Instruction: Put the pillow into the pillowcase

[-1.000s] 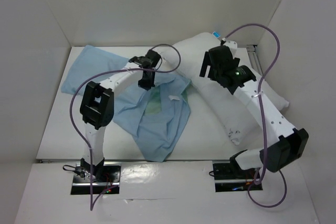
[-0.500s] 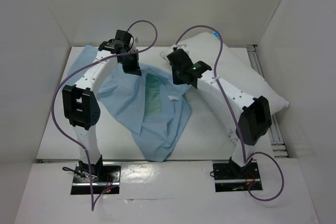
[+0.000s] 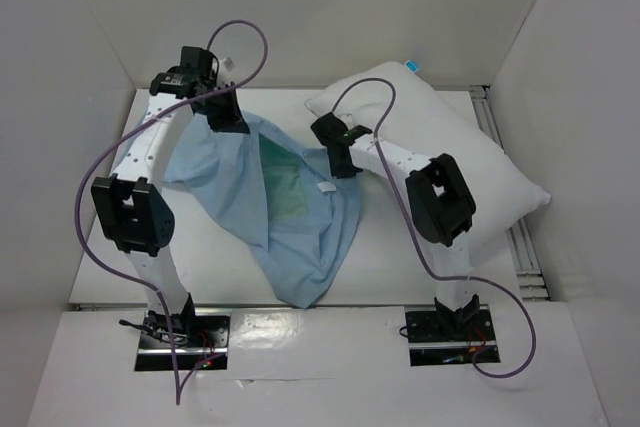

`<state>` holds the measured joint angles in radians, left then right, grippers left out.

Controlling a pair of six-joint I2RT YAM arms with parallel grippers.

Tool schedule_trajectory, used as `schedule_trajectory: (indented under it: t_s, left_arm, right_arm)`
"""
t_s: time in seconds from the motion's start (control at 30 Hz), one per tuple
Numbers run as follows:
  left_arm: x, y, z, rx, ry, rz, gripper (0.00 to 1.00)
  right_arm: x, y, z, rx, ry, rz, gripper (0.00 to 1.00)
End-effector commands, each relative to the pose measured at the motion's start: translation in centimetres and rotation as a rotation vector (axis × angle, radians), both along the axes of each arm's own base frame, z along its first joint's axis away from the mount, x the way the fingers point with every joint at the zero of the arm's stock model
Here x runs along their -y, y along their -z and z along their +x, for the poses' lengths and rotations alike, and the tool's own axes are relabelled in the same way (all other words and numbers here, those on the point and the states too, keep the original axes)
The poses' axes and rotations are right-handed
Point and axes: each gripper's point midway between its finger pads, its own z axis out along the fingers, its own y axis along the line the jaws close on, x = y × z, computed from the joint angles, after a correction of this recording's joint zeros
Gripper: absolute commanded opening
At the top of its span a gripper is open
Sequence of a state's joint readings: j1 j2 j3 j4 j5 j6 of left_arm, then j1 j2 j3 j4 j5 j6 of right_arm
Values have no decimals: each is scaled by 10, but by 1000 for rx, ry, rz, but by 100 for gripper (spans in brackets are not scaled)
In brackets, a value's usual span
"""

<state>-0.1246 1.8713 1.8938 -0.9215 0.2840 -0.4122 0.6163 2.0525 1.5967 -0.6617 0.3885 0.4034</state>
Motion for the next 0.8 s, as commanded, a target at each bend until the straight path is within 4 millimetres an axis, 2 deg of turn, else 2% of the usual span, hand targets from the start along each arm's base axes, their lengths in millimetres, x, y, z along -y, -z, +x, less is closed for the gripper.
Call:
schedule_trajectory:
  t_s: [0.0,0.03,0.07,0.1,0.13,0.17,0.2,0.23,0.3,0.37,0.4,0.47,0.57,0.6,0.63,0.67,0.7,0.73,0.77]
  left_arm:
    - [7,-34,-7,78,74,-62,0]
    - [9,-31,-7,68,81,-71,0]
    - [11,-33,-5,78,89,-83,0]
    - [13,-34,-6,77,97,-93,0]
    - [15,-31,-3,70,95,-106,0]
    - [22,-28,-5,57,113,-117,0]
    - [23,-32,-2,75,114,-119,0]
    - [28,-29,0,70,125,-119,0]
    - [32,-23,0,56,133,-118,0]
    - [32,-19,1,46,133,-117,0]
    - [32,-19,1,45,133,-117,0]
    - [32,-19,1,45,133,-117,0]
    - [32,-16,0,32,125,-121,0]
    - [36,-16,-1,32,134,-121,0]
    - [36,-20,-2,41,135,-122,0]
    - [36,-20,-2,41,135,-122,0]
    - [35,-19,-2,42,130,-114,0]
    - [35,-19,-2,42,129,-114,0]
    - [35,-19,-2,42,129,-114,0]
  right_arm:
    - [-2,-67,20,154,55,46,0]
    - [-2,-102,22,223,48,91,0]
    - [-4,-124,25,271,50,127,4]
    - [-3,-141,25,300,34,133,21]
    - [-5,-163,27,343,36,165,32]
    - [2,-182,25,379,41,160,46]
    - [4,-190,23,389,34,159,58]
    - [8,-191,24,398,29,127,78]
    - [23,-198,28,426,57,47,89]
    - [45,-182,39,386,115,-79,99]
    - [53,-174,45,367,128,-116,100]
    - [70,-147,62,301,157,-185,100]
    - [89,-114,78,247,184,-260,100]
    - [94,-94,84,218,194,-292,100]
    - [96,-88,90,214,200,-285,100]
    - [97,-79,95,201,201,-271,89]
    - [104,-74,101,194,198,-263,72]
    - [101,-81,108,212,196,-222,46]
    - [100,-85,109,216,197,-219,0]
